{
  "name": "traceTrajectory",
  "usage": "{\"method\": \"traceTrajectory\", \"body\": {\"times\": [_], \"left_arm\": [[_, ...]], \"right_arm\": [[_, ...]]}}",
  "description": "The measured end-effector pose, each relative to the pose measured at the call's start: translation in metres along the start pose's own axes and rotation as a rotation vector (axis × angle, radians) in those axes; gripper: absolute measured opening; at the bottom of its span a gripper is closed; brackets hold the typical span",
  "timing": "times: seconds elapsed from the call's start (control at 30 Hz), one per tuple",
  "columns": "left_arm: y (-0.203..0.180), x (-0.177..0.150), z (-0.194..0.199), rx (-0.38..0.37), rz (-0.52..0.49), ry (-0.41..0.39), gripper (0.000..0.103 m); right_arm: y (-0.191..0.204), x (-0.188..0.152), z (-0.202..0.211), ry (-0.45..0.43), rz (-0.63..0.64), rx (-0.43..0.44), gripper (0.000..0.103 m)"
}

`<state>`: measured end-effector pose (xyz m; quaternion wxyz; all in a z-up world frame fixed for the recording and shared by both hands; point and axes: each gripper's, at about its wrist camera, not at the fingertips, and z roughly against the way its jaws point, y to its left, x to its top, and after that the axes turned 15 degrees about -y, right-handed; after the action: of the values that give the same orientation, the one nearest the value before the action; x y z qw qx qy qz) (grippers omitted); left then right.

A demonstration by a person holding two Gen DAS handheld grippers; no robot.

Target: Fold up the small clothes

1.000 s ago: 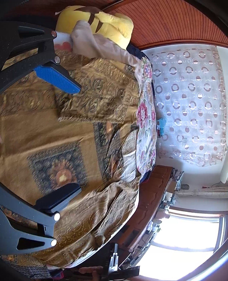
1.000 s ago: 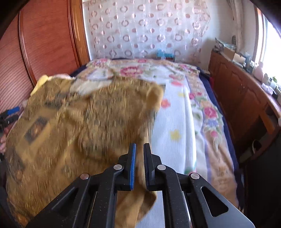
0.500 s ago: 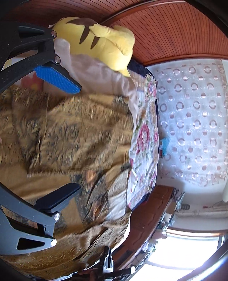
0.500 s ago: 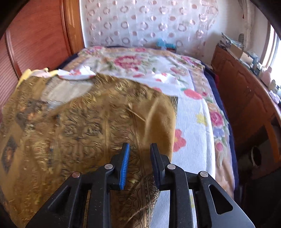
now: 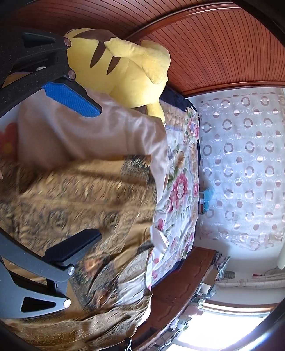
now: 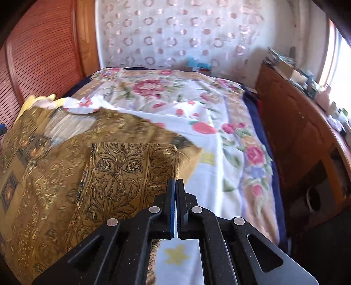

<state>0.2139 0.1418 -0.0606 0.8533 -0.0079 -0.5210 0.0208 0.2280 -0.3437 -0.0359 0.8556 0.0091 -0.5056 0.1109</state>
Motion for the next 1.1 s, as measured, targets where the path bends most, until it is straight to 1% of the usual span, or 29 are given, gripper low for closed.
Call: {"method": "traceTrajectory", "body": {"times": [0.1,0.17,0.2,0.23,0.27,0.3,0.33,0.37,0.47,0.6,0.8,0.9,0.97,1.03,1.1], "left_arm": [[0.007,0.002,-0.008,0.005,0.006,0.010,0.100],[0.010,0.005,-0.013,0.006,0.004,0.013,0.098],[0.011,0.006,-0.014,0.004,0.004,0.015,0.097],[0.013,0.007,-0.017,0.001,0.004,0.018,0.093],[0.016,0.008,-0.019,-0.001,0.007,0.022,0.089],[0.018,0.009,-0.021,-0.007,0.012,0.026,0.086],[0.021,0.010,-0.023,-0.013,0.022,0.035,0.080],[0.023,0.010,-0.024,-0.017,0.028,0.039,0.077],[0.026,0.011,-0.029,-0.046,0.045,0.052,0.072],[0.022,0.014,-0.036,-0.039,0.025,0.062,0.072],[0.018,0.020,-0.041,-0.039,0.005,0.067,0.071],[0.016,0.021,-0.046,-0.044,-0.004,0.075,0.067],[0.016,0.020,-0.049,-0.047,-0.007,0.084,0.061],[0.017,0.019,-0.054,-0.057,-0.006,0.097,0.056],[0.016,0.018,-0.058,-0.062,-0.001,0.110,0.056]], "right_arm": [[-0.008,0.000,0.000,-0.008,-0.025,-0.023,0.001],[-0.005,0.002,0.001,-0.012,-0.041,-0.035,0.015],[-0.005,0.003,-0.002,-0.013,-0.051,-0.044,0.019],[-0.002,0.004,-0.007,-0.013,-0.061,-0.048,0.026],[-0.004,0.005,-0.010,-0.011,-0.072,-0.045,0.031],[-0.003,0.005,-0.015,-0.008,-0.083,-0.037,0.033],[-0.003,0.006,-0.024,-0.007,-0.093,-0.027,0.035],[-0.002,0.005,-0.027,-0.002,-0.097,-0.021,0.037],[-0.004,0.005,-0.035,0.018,-0.105,-0.020,0.040],[-0.011,0.007,-0.046,0.050,-0.125,-0.027,0.041],[-0.012,0.013,-0.050,0.054,-0.129,-0.030,0.041],[-0.012,0.013,-0.053,0.055,-0.123,-0.032,0.042],[-0.011,0.013,-0.054,0.054,-0.116,-0.035,0.043],[-0.010,0.012,-0.055,0.050,-0.113,-0.037,0.043],[-0.010,0.011,-0.056,0.045,-0.108,-0.039,0.043]]}}
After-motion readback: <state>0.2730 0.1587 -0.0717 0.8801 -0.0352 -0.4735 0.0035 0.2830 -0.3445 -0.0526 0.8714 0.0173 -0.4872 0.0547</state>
